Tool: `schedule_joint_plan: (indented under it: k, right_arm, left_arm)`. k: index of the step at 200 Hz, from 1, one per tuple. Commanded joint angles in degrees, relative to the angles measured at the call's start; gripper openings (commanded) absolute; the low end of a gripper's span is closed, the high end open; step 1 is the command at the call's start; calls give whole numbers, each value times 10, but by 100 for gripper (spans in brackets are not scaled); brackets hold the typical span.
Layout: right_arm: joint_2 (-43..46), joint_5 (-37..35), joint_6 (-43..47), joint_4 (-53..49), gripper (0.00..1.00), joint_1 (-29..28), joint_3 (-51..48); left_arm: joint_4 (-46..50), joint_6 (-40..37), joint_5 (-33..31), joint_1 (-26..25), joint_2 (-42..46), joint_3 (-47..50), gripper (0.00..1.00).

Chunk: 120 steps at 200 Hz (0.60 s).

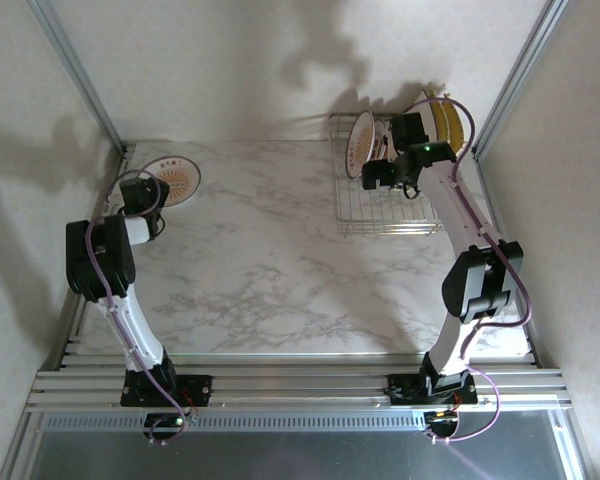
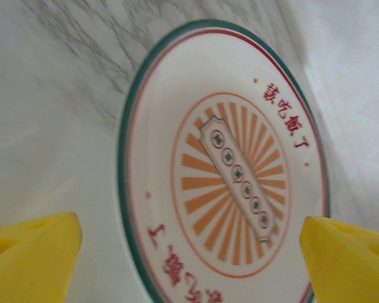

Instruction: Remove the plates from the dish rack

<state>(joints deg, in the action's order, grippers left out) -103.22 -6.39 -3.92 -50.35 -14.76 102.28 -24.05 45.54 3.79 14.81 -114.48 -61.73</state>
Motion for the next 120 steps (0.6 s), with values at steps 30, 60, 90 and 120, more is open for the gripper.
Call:
schedule_joint_plan:
  k: [30, 60, 90, 120]
  right_arm:
    - [21, 18, 5, 1, 99, 5, 2]
    - [8, 20, 3, -7, 99, 3, 28]
    - [-20, 5, 8, -13, 99, 1, 76]
    - [-86, -9, 11, -40, 98, -4, 178]
  left_arm:
    - [133, -133, -115, -23, 83, 6, 100]
    - [233, -261, -198, -92, 150, -11, 100]
    - [334, -367, -222, -172, 203, -49, 100]
    - [487, -388, -139, -209, 185, -148, 100]
